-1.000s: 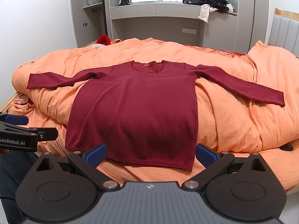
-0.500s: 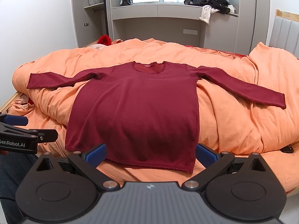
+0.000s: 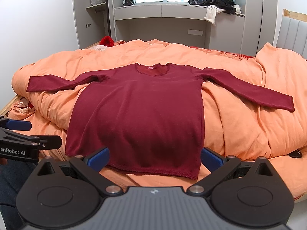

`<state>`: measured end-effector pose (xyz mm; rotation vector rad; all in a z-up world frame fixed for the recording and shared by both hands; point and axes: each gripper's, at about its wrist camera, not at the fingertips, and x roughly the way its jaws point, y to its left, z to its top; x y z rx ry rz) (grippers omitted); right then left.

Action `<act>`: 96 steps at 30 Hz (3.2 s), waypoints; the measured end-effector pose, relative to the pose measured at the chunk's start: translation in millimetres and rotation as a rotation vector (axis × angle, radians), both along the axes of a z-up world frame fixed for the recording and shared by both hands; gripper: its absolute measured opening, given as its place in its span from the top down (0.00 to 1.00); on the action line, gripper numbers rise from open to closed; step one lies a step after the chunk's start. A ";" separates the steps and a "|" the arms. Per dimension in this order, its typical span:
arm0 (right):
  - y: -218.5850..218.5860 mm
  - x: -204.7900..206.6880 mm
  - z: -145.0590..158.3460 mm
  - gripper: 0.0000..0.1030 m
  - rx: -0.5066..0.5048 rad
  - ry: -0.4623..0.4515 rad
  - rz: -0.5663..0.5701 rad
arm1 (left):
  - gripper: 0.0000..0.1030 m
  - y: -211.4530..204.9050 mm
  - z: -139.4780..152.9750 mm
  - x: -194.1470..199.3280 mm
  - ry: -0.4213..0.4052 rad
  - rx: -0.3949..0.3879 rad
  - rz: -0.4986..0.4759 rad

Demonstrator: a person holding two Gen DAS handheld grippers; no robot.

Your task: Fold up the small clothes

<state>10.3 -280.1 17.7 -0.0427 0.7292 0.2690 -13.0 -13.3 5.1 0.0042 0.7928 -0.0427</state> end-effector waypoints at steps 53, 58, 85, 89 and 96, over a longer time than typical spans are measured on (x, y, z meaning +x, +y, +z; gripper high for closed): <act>-110.6 126.7 -41.4 0.00 -0.076 -0.173 -0.242 | 0.01 -59.9 -12.3 87.3 0.023 0.040 -0.073; -157.2 187.1 -77.2 0.03 -0.146 -0.128 -0.343 | 0.01 -57.2 -12.5 87.8 0.027 0.072 -0.043; -444.5 270.3 -187.6 0.30 0.946 -0.319 -0.840 | 0.01 -38.4 -17.8 99.8 0.072 0.139 0.029; -462.4 283.4 -206.8 0.41 1.059 -0.385 -0.803 | 0.01 -28.6 -17.5 103.1 0.074 0.156 0.062; -454.7 296.6 -178.0 0.90 0.945 -0.446 -0.742 | 0.01 -8.8 -12.7 102.7 0.064 0.133 0.102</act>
